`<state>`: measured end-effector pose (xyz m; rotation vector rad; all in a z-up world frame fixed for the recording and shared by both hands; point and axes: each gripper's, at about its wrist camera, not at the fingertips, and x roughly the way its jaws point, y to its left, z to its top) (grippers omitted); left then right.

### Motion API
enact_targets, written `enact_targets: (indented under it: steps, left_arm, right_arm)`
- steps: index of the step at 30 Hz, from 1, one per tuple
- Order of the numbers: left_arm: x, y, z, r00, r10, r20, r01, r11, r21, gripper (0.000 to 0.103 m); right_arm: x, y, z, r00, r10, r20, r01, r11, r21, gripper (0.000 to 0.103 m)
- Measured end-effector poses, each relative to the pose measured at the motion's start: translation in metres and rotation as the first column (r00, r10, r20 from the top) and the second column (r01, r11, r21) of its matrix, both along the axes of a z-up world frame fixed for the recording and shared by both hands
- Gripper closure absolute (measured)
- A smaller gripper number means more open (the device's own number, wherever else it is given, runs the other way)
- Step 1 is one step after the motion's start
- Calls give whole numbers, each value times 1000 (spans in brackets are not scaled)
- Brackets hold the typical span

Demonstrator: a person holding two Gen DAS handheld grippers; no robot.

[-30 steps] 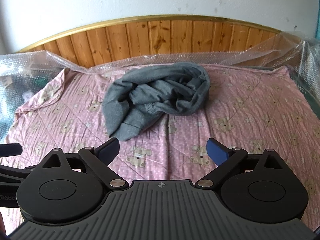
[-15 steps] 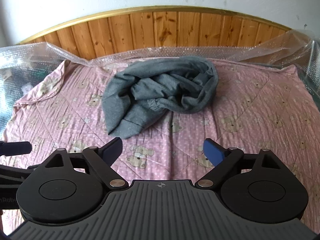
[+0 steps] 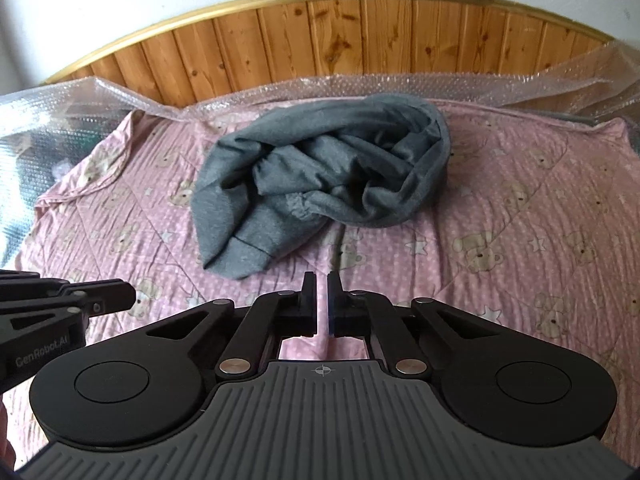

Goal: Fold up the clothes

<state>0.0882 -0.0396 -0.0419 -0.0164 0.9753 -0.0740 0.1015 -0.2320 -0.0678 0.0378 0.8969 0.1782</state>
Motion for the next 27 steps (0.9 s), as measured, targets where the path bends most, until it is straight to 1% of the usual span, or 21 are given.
enact_targets:
  steps: [2,4,5,6,7,8,9,10,11,15,19,22,26,27]
  left_arm:
    - [8,-5,-2,1000,-7,-12,7,1000,1,102]
    - [17,-10,-6,1000,-8,-25,8,1000,2,91]
    - [20,-12,-7,1000,-4,-28,4,1000,6,74]
    - [23,-13,-9,1000,3,-30,-3,1000,13,50]
    - [26,-15,-11,999,10,-32,-10,1000,21,38]
    - [31,-17,-13,999,20,-33,-20,999,28,20]
    - [35,-18,-15,999,29,-35,-28,999,28,15]
    - [39,-19,-16,999,36,-37,-35,999,25,15]
    - [44,-20,-18,998,43,-39,-42,999,22,15]
    - [63,-24,-24,996,62,-65,-62,998,15,13]
    - [83,-27,-32,992,88,-91,-85,996,29,12]
    - [97,-28,-41,987,116,-111,-111,993,43,12]
    - [117,-19,-53,977,186,-102,-177,980,91,12]
    - [122,-16,-56,974,204,-98,-194,976,103,11]
  right_arm:
    - [7,-5,-5,1000,1,-13,-1,1000,2,101]
    - [14,-10,-11,1000,2,-26,-2,1000,2,95]
    - [18,-12,-14,1000,-1,-31,1,1000,-2,86]
    - [22,-15,-17,999,-3,-36,3,1000,-5,82]
    - [26,-17,-20,999,-5,-41,4,1000,-7,72]
    - [30,-20,-23,999,-4,-47,3,1000,-5,51]
    - [35,-23,-26,999,-3,-52,2,1000,-4,35]
    - [39,-26,-29,998,-2,-57,1,1000,-3,32]
    - [43,-28,-32,998,-1,-63,0,1000,-2,31]
    - [63,-39,-44,996,6,-87,-5,1000,12,30]
    - [88,-50,-59,993,12,-117,-8,999,34,30]
    - [104,-56,-73,989,20,-145,-13,999,47,29]
    - [130,-61,-88,985,44,-169,-35,998,54,29]
    - [139,-62,-89,986,42,-161,-33,998,58,26]
